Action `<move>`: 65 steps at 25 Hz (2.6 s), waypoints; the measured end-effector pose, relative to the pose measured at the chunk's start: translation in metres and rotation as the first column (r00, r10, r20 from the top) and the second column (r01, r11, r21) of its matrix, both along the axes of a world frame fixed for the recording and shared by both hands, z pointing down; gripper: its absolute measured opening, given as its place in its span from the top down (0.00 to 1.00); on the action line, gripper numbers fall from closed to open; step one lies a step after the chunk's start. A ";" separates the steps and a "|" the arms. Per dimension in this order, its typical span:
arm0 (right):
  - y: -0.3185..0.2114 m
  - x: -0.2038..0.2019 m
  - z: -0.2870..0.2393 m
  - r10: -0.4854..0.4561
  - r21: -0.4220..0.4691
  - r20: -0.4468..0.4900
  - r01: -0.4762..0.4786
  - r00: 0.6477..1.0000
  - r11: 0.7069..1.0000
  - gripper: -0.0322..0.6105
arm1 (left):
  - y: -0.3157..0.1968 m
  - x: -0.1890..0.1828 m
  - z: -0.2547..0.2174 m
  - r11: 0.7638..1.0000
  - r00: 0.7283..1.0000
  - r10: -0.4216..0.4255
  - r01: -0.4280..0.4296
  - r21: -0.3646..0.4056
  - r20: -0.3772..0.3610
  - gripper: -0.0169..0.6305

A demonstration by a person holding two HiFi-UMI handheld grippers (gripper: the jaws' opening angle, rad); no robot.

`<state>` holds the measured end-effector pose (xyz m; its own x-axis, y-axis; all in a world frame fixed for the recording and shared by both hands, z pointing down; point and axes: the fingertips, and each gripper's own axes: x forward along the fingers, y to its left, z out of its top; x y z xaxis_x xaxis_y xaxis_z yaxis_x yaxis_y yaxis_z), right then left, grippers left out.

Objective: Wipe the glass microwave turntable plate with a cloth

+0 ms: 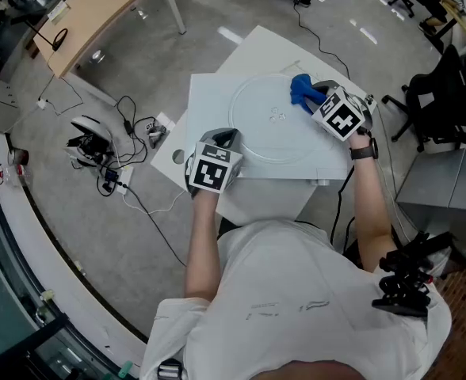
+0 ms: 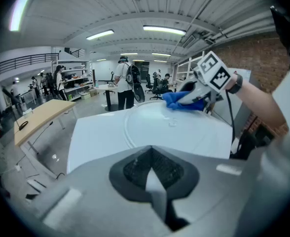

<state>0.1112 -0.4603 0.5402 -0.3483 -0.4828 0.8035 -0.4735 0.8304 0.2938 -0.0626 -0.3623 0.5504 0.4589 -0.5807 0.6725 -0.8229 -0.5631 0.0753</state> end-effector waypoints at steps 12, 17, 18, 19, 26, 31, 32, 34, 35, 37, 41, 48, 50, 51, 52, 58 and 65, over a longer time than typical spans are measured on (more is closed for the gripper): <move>0.145 -0.037 0.002 -0.223 -0.232 0.030 0.224 0.974 0.947 0.83 | 0.005 -0.010 0.000 1.000 1.000 -0.002 0.002 0.003 -0.004 0.98; 0.149 -0.096 0.001 -0.316 -0.171 0.075 0.325 0.946 0.930 0.83 | 0.010 -0.006 -0.005 1.000 1.000 0.003 -0.003 -0.014 -0.020 0.98; 0.147 -0.106 0.001 -0.332 -0.165 0.091 0.343 0.939 0.925 0.83 | 0.010 -0.004 -0.007 1.000 1.000 0.004 -0.004 -0.018 -0.027 0.98; 0.144 -0.116 0.001 -0.345 -0.161 0.106 0.358 0.933 0.920 0.83 | 0.010 -0.002 -0.007 1.000 1.000 0.004 -0.005 -0.018 -0.030 0.98; 0.081 -0.147 0.003 -0.301 -0.093 0.147 0.316 0.942 0.944 0.76 | 0.008 0.003 -0.003 1.000 1.000 0.001 -0.001 -0.008 -0.008 0.98; 0.009 -0.117 0.002 -0.120 -0.014 0.168 0.124 0.978 0.992 0.74 | 0.001 0.003 0.001 1.000 1.000 -0.005 0.005 0.014 0.011 0.98; -0.001 -0.106 0.002 -0.086 -0.005 0.167 0.088 0.982 0.996 0.74 | 0.000 0.003 0.001 1.000 1.000 -0.005 0.005 0.014 0.012 0.98; -0.015 -0.081 0.003 -0.028 0.007 0.144 0.028 0.989 1.000 0.75 | -0.001 0.004 0.001 1.000 1.000 -0.005 0.005 0.014 0.013 0.98; -0.019 -0.067 0.004 -0.004 0.009 0.126 0.003 0.992 1.000 0.76 | -0.001 0.005 0.002 1.000 1.000 -0.006 0.006 0.014 0.013 0.98; -0.020 -0.040 0.004 0.032 0.010 0.087 -0.033 0.996 0.999 0.76 | -0.002 0.004 0.002 1.000 1.000 -0.008 0.008 0.015 0.013 0.98; 0.002 0.000 -0.002 0.015 0.039 -0.034 -0.013 0.999 0.999 0.78 | -0.002 0.003 0.002 1.000 1.000 -0.016 0.015 0.021 0.015 0.98; 0.087 -0.011 -0.003 -0.126 -0.061 -0.033 0.123 0.992 0.990 0.81 | 0.000 -0.006 0.001 0.999 0.999 -0.031 0.030 0.024 0.016 0.98; 0.115 -0.029 -0.002 -0.206 -0.099 -0.016 0.204 0.978 0.974 0.82 | 0.001 -0.006 0.001 0.999 0.999 -0.029 0.029 0.024 0.016 0.98; 0.128 -0.039 -0.001 -0.244 -0.113 -0.008 0.242 0.970 0.964 0.82 | 0.001 -0.006 0.000 0.999 0.999 -0.028 0.028 0.023 0.015 0.98; 0.137 -0.050 -0.001 -0.276 -0.121 0.001 0.274 0.961 0.954 0.82 | 0.002 -0.007 0.000 0.999 1.000 -0.028 0.027 0.023 0.015 0.98; 0.137 -0.109 0.003 -0.354 -0.101 0.077 0.361 0.932 0.927 0.81 | 0.001 -0.005 0.001 0.999 1.000 -0.025 0.025 0.020 0.013 0.98; 0.067 -0.143 0.003 -0.294 0.019 0.133 0.294 0.947 0.956 0.81 | -0.002 -0.002 0.003 1.000 1.000 -0.025 0.025 0.019 0.015 0.98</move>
